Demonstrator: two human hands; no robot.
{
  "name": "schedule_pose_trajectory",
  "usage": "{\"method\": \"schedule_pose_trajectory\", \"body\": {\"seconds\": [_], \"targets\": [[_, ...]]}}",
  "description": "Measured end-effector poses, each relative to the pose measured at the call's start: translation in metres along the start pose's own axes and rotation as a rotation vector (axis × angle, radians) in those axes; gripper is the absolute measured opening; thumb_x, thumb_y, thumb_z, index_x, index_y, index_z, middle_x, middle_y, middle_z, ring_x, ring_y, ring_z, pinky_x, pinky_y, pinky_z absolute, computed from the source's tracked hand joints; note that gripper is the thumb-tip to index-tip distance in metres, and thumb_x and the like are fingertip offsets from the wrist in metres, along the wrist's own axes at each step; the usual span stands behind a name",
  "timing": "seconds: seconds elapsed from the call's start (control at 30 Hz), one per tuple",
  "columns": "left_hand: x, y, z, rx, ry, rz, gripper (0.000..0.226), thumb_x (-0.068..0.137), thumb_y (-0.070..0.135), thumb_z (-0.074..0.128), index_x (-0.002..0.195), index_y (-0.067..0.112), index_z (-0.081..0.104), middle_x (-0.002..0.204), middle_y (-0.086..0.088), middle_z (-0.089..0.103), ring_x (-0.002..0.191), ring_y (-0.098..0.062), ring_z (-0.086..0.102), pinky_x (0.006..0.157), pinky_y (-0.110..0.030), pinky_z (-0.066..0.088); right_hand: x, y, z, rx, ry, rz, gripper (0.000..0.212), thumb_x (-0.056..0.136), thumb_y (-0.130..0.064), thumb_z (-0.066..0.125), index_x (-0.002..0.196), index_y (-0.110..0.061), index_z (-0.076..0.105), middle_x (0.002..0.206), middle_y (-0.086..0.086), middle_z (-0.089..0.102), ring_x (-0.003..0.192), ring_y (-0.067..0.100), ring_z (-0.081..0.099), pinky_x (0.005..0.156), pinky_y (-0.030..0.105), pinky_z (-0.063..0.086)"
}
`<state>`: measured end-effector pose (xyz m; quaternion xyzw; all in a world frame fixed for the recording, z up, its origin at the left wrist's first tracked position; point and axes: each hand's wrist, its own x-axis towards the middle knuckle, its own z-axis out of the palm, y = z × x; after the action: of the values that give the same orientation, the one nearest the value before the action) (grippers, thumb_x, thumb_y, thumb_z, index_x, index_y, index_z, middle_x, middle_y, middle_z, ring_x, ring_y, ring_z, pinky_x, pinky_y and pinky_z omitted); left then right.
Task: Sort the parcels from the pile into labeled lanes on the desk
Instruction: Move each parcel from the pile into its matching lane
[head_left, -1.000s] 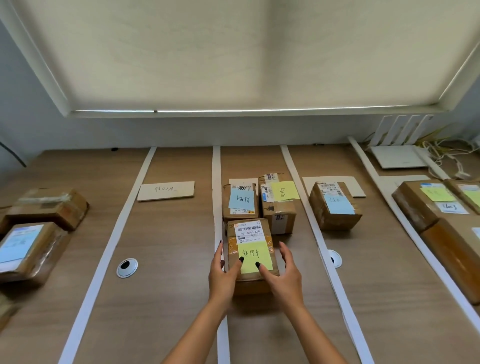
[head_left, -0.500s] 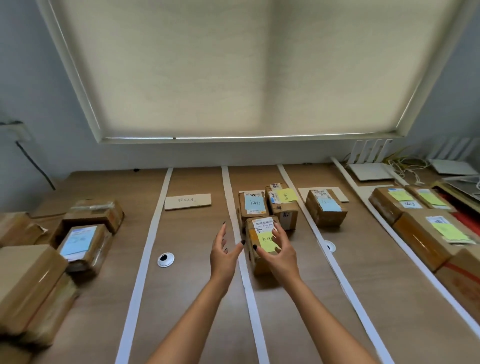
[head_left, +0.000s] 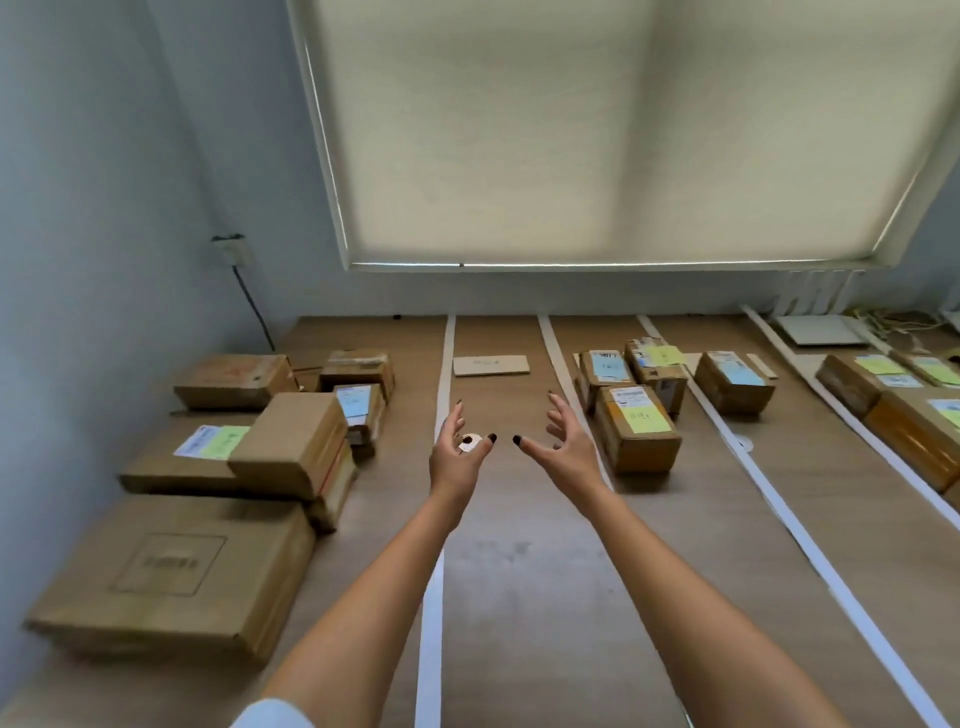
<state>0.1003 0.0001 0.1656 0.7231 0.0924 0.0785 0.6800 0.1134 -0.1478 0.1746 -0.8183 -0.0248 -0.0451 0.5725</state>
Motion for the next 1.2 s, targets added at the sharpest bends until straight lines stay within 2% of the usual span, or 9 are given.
{"method": "schedule_pose_trajectory", "body": {"seconds": [0.23, 0.37, 0.43, 0.53, 0.63, 0.8, 0.93, 1.07, 1.2], "targets": [[-0.017, 0.01, -0.087, 0.122, 0.089, 0.043, 0.063, 0.088, 0.017, 0.062, 0.144, 0.026, 0.032, 0.144, -0.006, 0.04, 0.132, -0.023, 0.038, 0.099, -0.03, 0.035, -0.022, -0.04, 0.068, 0.081, -0.094, -0.056, 0.083, 0.077, -0.028, 0.075, 0.145, -0.023, 0.028, 0.143, 0.012, 0.042, 0.128, 0.023, 0.043, 0.1, 0.034, 0.041], [-0.018, 0.011, -0.131, 0.147, 0.157, 0.046, 0.061, 0.089, 0.016, 0.06, 0.143, 0.025, 0.033, 0.145, -0.007, 0.041, 0.133, -0.024, 0.039, 0.107, -0.039, 0.035, -0.033, -0.053, 0.11, 0.082, -0.16, -0.082, 0.081, 0.078, -0.025, 0.074, 0.145, -0.023, 0.028, 0.144, 0.01, 0.042, 0.13, 0.021, 0.042, 0.1, 0.03, 0.039], [-0.017, 0.01, -0.15, 0.15, 0.179, 0.046, 0.06, 0.089, 0.015, 0.06, 0.143, 0.025, 0.034, 0.144, -0.007, 0.042, 0.133, -0.024, 0.039, 0.107, -0.038, 0.034, -0.034, -0.062, 0.127, 0.101, -0.187, -0.071, 0.08, 0.079, -0.022, 0.074, 0.145, -0.022, 0.029, 0.144, 0.01, 0.042, 0.13, 0.02, 0.042, 0.101, 0.029, 0.039], [-0.007, 0.007, -0.187, 0.152, 0.2, 0.037, 0.059, 0.09, 0.014, 0.059, 0.142, 0.025, 0.035, 0.143, -0.006, 0.043, 0.132, -0.023, 0.04, 0.105, -0.035, 0.035, -0.032, -0.074, 0.16, 0.104, -0.219, -0.075, 0.079, 0.079, -0.019, 0.073, 0.145, -0.02, 0.029, 0.144, 0.011, 0.042, 0.129, 0.021, 0.043, 0.105, 0.036, 0.04], [0.006, 0.003, -0.223, 0.187, 0.217, 0.036, 0.058, 0.09, 0.014, 0.059, 0.143, 0.024, 0.036, 0.142, -0.007, 0.044, 0.132, -0.024, 0.039, 0.106, -0.035, 0.033, -0.027, -0.082, 0.193, 0.092, -0.239, -0.087, 0.078, 0.079, -0.019, 0.073, 0.144, -0.019, 0.03, 0.142, 0.011, 0.044, 0.128, 0.022, 0.043, 0.101, 0.029, 0.039], [0.049, -0.018, -0.287, 0.241, 0.186, 0.013, 0.059, 0.089, 0.015, 0.061, 0.142, 0.026, 0.037, 0.142, -0.005, 0.044, 0.13, -0.021, 0.04, 0.096, -0.028, 0.035, -0.011, -0.087, 0.26, 0.07, -0.253, 0.006, 0.076, 0.083, -0.022, 0.07, 0.146, -0.022, 0.028, 0.143, 0.011, 0.042, 0.129, 0.024, 0.043, 0.103, 0.036, 0.04], [0.083, -0.039, -0.323, 0.26, 0.16, -0.005, 0.059, 0.087, 0.017, 0.063, 0.139, 0.029, 0.039, 0.137, -0.002, 0.048, 0.115, -0.008, 0.041, 0.086, -0.023, 0.035, 0.003, -0.085, 0.307, 0.075, -0.25, 0.07, 0.069, 0.088, -0.023, 0.063, 0.146, -0.023, 0.026, 0.144, 0.009, 0.041, 0.128, 0.024, 0.044, 0.101, 0.036, 0.043], [0.115, -0.06, -0.341, 0.262, 0.131, -0.043, 0.06, 0.087, 0.016, 0.063, 0.14, 0.028, 0.039, 0.14, -0.004, 0.046, 0.13, -0.019, 0.04, 0.092, -0.025, 0.035, 0.021, -0.08, 0.339, 0.019, -0.254, 0.109, 0.071, 0.089, -0.029, 0.061, 0.148, -0.023, 0.022, 0.15, 0.005, 0.031, 0.134, 0.025, 0.036, 0.107, 0.045, 0.039], [0.139, -0.079, -0.341, 0.186, 0.086, -0.098, 0.059, 0.088, 0.014, 0.061, 0.141, 0.025, 0.037, 0.14, -0.005, 0.045, 0.13, -0.022, 0.041, 0.099, -0.031, 0.039, 0.038, -0.069, 0.359, 0.025, -0.23, 0.156, 0.073, 0.089, -0.03, 0.061, 0.148, -0.023, 0.019, 0.149, 0.002, 0.03, 0.133, 0.022, 0.035, 0.107, 0.046, 0.039]]}}
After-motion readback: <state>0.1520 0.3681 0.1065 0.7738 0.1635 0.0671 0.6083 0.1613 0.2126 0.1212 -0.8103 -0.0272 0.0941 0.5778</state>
